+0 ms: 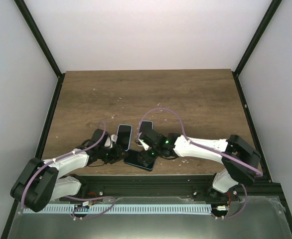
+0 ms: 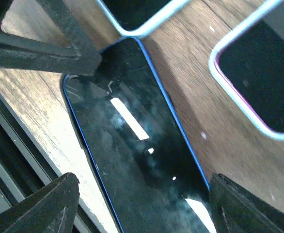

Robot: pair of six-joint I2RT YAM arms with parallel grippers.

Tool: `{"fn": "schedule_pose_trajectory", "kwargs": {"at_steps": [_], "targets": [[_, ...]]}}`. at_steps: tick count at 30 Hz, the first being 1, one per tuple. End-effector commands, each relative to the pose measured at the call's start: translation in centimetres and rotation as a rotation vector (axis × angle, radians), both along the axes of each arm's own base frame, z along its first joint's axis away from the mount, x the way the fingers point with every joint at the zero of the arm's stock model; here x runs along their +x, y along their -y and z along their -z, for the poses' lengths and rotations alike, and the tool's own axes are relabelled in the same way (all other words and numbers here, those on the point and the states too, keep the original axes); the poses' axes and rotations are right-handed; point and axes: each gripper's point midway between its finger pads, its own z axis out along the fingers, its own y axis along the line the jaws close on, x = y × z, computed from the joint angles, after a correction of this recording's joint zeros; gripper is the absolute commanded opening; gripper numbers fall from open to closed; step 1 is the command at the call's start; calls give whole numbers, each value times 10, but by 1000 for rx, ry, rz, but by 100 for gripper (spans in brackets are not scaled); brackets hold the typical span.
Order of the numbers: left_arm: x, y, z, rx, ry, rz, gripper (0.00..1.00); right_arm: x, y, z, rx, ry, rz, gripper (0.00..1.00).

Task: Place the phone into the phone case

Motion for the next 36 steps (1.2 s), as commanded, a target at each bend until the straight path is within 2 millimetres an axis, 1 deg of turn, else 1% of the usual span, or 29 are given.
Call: {"fn": "schedule_pose_trajectory", "kwargs": {"at_steps": [1, 2, 5, 7, 9, 12, 16, 21, 26, 31, 36], "targets": [[7, 4, -1, 24, 46, 17, 40, 2, 27, 3, 12, -92, 235, 67], [7, 5, 0, 28, 46, 18, 40, 4, 34, 6, 5, -102, 272, 62], [7, 6, 1, 32, 49, 20, 38, 13, 53, 12, -27, -73, 364, 53], [6, 6, 3, 38, 48, 21, 37, 17, 60, 12, -31, -41, 394, 46], [6, 5, 5, 44, 44, 21, 36, 18, 57, 12, 0, -39, 384, 43], [5, 5, 6, 49, 37, 24, 36, 12, 51, 17, 24, -80, 366, 39], [4, 5, 6, 55, 35, 22, 36, 8, 50, 25, 23, -116, 375, 37], [3, 8, 6, 39, 25, 19, 35, 4, 47, 24, 57, -149, 390, 30], [2, 9, 7, 39, 24, 15, 34, -4, 44, 26, 102, -208, 414, 29], [-2, 11, 9, 21, 3, 15, 34, -11, 32, 13, 220, -262, 416, 30], [0, 10, 6, 28, 5, 10, 34, -8, 49, 15, 207, -231, 493, 31]]}}
